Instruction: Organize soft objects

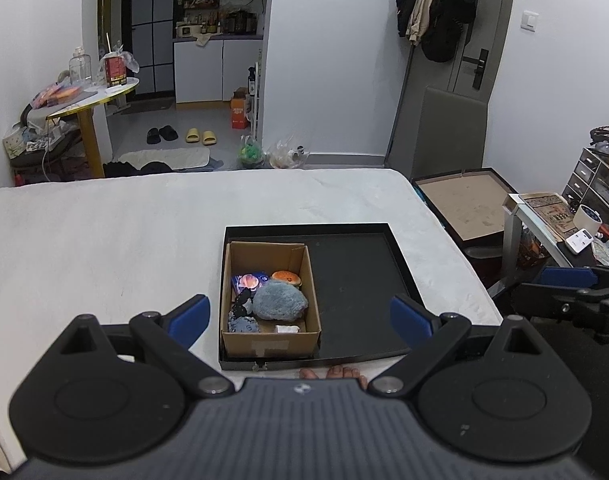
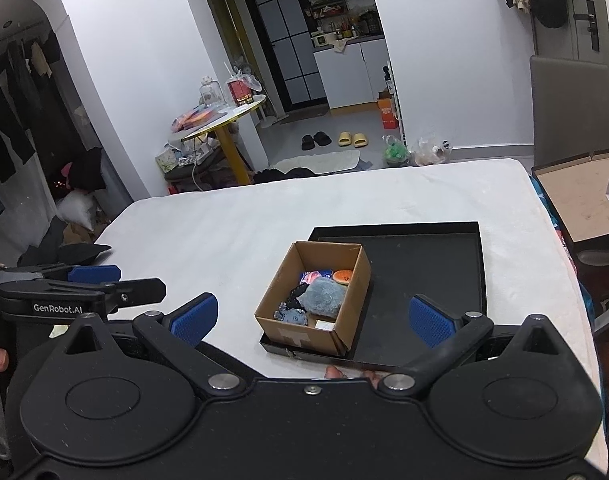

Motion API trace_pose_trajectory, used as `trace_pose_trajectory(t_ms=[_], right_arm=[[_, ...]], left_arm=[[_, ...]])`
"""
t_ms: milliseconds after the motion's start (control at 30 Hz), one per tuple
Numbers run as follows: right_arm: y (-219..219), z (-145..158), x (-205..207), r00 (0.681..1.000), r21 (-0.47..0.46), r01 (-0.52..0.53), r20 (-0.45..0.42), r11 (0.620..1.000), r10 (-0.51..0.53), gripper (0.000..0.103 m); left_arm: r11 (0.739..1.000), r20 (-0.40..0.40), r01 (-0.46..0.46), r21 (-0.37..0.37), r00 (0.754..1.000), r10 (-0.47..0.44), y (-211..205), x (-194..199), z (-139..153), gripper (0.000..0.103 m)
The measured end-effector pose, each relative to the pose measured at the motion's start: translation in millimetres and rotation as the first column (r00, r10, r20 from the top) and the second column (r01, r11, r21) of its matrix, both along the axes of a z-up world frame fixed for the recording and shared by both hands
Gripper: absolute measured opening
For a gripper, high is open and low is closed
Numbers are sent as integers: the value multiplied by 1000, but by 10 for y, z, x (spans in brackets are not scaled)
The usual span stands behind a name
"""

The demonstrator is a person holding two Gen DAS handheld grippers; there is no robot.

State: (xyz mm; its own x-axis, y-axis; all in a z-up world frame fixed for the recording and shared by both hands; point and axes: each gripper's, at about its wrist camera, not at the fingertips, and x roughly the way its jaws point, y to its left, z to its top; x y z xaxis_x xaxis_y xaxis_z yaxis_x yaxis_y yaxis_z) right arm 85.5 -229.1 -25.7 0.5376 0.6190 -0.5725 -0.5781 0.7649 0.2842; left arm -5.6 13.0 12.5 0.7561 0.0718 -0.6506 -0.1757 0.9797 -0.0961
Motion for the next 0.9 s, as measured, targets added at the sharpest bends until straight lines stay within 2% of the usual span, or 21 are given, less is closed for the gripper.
trace_pose_trajectory(t_ms=[600,900], right_arm=[[-43,-21,26,999,-5,37,-24,999,-37,103],[-46,-27,19,999,-1,35,-24,999,-35,103]], left_arm=[[999,3,9,-31,1000,-9,10,-50,13,96],[1000,3,8,-14,1000,-8,-8,-52,27,98]])
